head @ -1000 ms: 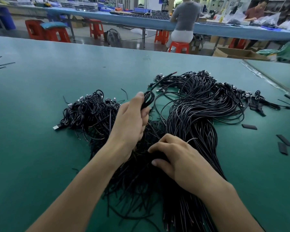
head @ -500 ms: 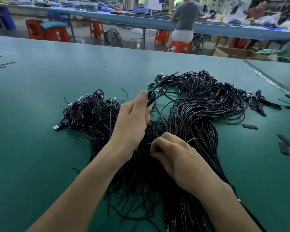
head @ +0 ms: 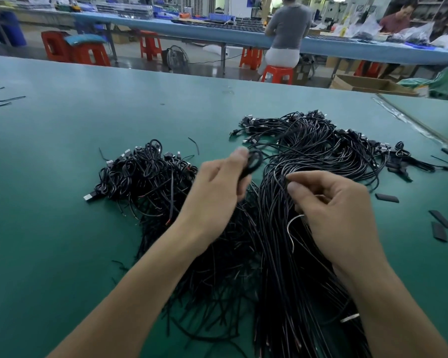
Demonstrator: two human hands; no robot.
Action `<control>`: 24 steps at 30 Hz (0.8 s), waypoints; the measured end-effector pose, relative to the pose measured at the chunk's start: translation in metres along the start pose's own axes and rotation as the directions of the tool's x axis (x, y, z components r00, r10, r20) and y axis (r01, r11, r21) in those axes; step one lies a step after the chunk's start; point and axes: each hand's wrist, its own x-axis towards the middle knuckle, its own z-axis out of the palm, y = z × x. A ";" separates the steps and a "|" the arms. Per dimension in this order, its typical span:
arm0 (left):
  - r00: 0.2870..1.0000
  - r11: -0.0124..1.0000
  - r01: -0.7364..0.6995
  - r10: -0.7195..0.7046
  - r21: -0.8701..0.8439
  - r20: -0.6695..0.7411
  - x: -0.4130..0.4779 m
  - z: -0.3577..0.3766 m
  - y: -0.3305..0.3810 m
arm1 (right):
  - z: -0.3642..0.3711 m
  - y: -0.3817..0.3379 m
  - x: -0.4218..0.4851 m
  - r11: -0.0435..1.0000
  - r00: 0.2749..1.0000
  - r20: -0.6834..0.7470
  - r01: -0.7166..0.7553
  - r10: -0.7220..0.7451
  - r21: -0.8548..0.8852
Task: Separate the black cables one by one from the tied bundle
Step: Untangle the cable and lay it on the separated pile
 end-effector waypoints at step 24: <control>0.996 0.949 0.089 -0.088 0.302 -0.016 0.000 0.007 -0.015 | 0.019 -0.041 -0.024 0.782 0.836 0.178 0.548 -0.518 -0.298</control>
